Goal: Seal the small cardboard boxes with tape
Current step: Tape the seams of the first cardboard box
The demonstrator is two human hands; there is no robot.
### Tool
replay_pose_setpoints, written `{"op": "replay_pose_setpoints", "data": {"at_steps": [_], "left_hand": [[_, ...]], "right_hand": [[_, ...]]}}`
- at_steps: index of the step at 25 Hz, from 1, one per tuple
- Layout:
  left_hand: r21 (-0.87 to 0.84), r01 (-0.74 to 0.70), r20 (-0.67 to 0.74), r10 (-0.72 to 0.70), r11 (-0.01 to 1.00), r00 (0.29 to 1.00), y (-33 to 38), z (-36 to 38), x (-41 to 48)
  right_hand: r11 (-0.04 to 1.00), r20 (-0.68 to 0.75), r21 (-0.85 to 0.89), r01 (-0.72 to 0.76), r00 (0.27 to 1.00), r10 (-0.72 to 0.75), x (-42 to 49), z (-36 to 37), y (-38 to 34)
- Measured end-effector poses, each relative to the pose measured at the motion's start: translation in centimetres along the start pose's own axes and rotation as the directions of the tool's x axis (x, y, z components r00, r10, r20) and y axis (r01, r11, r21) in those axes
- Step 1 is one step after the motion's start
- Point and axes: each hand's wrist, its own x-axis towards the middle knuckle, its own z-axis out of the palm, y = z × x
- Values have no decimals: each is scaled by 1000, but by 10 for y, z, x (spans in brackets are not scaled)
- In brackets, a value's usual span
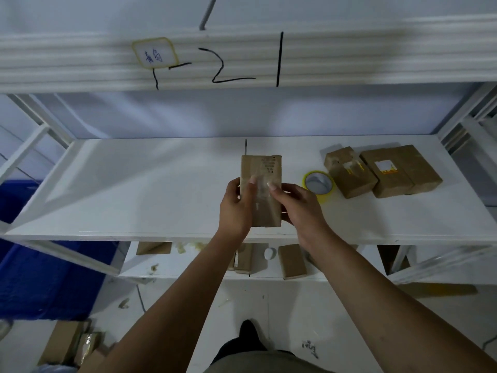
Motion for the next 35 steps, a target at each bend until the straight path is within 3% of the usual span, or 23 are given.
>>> {"op": "replay_pose_setpoints", "data": {"at_steps": [2,5,8,10,13,17,20,23,27,32,35], "left_hand": [[-2,12,-28,-12,1000,1000,4,3,-9],[-105,100,53,-95,989,994,9,5,-28],[72,-23,13,22,997,1000,-2,7,-54],[66,-75,79,70,995,994,-2,15,-74],[-199,31,119,-7,979,993,3,12,-84],[-521,205,258,-75,829,963,8,-5,-86],[-460,165,160,-102,872,982,4,-15,-89],[-359,136,51,-127,923,991,9,-31,-91],[-329,120,24,-118,937,993,6,-69,-90],[-454,110,-168,-206,884,964,-10,-119,-76],[-442,119,-187,-221,889,957,-13,-151,-56]], "right_hand": [[993,-56,-97,61,996,-66,-7,-3,-1],[983,-134,-171,68,987,-92,-19,-10,-1],[978,-184,-196,71,977,-107,-34,-17,1],[984,-148,-140,106,981,-126,-47,-20,3],[977,-69,63,203,978,-198,-62,-23,6],[981,58,68,183,981,-187,-69,-29,10],[985,215,114,133,964,-155,-71,-18,12],[984,226,120,135,961,-159,-69,1,13],[984,238,39,172,955,-177,-63,32,11],[985,377,-25,168,915,-147,-56,84,13],[978,378,-85,188,915,-143,-50,127,13]]}}
